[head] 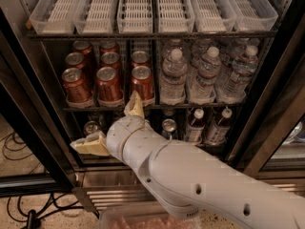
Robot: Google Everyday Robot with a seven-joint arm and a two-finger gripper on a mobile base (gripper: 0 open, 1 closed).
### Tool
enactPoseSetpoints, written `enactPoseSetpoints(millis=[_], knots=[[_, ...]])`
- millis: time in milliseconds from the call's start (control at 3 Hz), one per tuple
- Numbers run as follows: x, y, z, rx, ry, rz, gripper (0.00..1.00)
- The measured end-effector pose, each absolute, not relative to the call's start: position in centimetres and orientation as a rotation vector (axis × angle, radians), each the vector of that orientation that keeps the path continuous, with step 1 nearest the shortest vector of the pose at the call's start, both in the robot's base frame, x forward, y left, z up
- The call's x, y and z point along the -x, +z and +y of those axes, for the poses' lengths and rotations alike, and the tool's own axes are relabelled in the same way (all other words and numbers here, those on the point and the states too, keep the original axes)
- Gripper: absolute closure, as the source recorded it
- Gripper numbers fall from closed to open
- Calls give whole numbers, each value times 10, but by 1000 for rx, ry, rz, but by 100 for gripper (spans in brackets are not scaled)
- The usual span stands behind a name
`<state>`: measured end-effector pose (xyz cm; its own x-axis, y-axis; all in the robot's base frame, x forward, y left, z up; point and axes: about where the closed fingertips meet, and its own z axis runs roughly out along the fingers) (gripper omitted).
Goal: Pick coke can from middle shelf of fridge
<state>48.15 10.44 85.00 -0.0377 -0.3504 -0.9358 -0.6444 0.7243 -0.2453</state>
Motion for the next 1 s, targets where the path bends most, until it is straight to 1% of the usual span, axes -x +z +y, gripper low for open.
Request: enactPoseSetpoints(millis=[667,1000], knots=[[-484,847,105,792,270,1637,0],[-491,837,105,774,245,1633,10]])
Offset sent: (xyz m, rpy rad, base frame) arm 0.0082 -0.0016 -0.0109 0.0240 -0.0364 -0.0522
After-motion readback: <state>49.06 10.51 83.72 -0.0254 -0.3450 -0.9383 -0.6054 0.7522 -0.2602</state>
